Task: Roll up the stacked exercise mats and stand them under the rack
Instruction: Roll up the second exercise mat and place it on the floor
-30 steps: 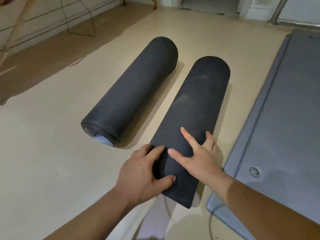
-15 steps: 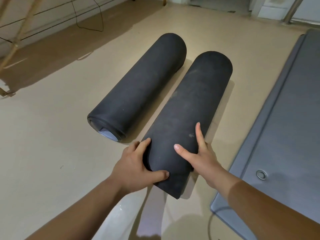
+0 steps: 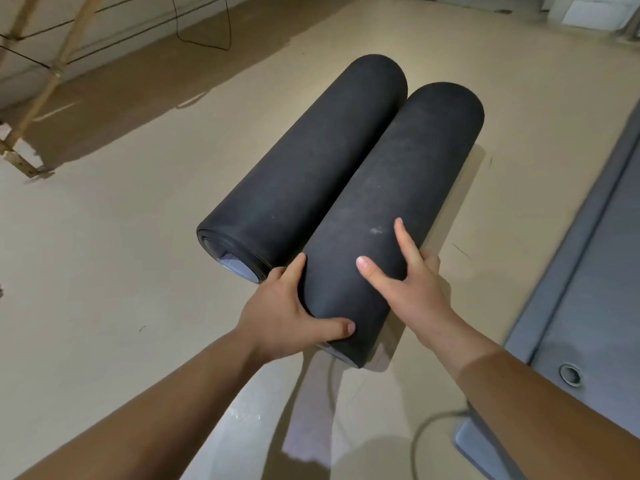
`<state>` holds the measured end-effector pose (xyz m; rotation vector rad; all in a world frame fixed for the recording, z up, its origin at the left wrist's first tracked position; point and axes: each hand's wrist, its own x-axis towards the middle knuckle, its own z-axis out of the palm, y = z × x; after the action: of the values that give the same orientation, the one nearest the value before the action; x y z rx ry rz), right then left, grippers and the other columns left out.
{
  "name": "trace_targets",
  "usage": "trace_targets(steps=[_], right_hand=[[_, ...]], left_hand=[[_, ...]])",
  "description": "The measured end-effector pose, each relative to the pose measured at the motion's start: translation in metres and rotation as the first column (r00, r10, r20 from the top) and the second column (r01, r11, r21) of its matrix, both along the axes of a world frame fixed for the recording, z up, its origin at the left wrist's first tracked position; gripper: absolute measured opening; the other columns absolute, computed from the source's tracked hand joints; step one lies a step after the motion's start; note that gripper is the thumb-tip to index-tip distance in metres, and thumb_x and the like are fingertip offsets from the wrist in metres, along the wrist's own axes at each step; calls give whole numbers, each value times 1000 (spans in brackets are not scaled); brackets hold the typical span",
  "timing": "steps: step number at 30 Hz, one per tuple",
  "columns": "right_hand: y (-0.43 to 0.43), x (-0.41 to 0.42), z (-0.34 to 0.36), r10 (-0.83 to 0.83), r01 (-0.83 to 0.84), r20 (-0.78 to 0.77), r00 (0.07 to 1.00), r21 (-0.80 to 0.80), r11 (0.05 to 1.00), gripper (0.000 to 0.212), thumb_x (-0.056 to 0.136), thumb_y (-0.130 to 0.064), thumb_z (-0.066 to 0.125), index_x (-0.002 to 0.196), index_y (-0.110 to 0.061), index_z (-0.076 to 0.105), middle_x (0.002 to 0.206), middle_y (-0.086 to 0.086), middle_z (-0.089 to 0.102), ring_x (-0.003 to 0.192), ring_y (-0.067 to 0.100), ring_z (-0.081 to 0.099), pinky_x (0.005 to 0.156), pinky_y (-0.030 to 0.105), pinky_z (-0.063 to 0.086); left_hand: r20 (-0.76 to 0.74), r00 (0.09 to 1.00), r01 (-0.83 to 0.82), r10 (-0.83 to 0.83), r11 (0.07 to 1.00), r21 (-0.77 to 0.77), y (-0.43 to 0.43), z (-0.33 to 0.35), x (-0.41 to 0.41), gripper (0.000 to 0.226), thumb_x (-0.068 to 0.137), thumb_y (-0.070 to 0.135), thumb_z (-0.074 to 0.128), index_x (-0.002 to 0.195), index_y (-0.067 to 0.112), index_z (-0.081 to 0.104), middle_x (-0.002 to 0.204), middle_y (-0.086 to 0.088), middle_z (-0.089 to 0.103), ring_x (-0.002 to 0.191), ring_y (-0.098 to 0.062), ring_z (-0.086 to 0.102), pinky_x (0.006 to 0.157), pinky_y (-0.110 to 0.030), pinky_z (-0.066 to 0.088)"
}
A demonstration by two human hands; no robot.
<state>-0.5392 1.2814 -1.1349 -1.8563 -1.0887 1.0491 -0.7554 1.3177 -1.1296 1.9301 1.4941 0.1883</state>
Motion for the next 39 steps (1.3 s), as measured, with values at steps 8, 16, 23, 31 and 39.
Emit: trace_targets(steps=[8,16,23,31,39], right_hand=[[-2,-3,-9,27,-32,153,988,35,999,69,97,-61,58,158,-59,24,174,-5,-3,155,24,23,97,19,28],[2,5,-21,58,-63,65,996,80,995,64,95,-53,67,150,-64,35,170,-16,0,153,19,29,94,7,38],[18,11,-20,25,-30,94,995,49,998,61,100,-54,61,152,-65,30,173,-12,5,154,23,30,112,32,40],[10,11,-17,-12,14,74,997,-20,1000,83,94,-64,64,159,-60,13,166,-5,25,143,25,44,107,36,50],[8,10,-23,-36,36,-40,999,0,999,85,84,-72,67,147,-77,10,158,-4,42,136,19,54,109,37,50]], left_hand=[[-114,990,123,-83,904,408,-23,4,6,97,75,86,57,158,43,32,149,10,40,130,-13,41,97,-33,51],[-141,985,147,-96,899,412,-13,-4,7,90,67,85,62,147,48,44,144,9,42,128,-16,42,91,-35,54],[-67,994,110,-92,922,372,7,-8,19,92,68,76,66,151,42,47,149,7,41,136,-17,39,100,-41,52],[-112,987,155,-119,895,418,5,-9,29,93,73,80,59,155,40,41,157,3,36,141,-21,34,110,-43,45],[-152,984,145,-89,899,413,4,-16,36,92,70,83,59,151,44,40,150,7,43,133,-20,41,99,-35,49]])
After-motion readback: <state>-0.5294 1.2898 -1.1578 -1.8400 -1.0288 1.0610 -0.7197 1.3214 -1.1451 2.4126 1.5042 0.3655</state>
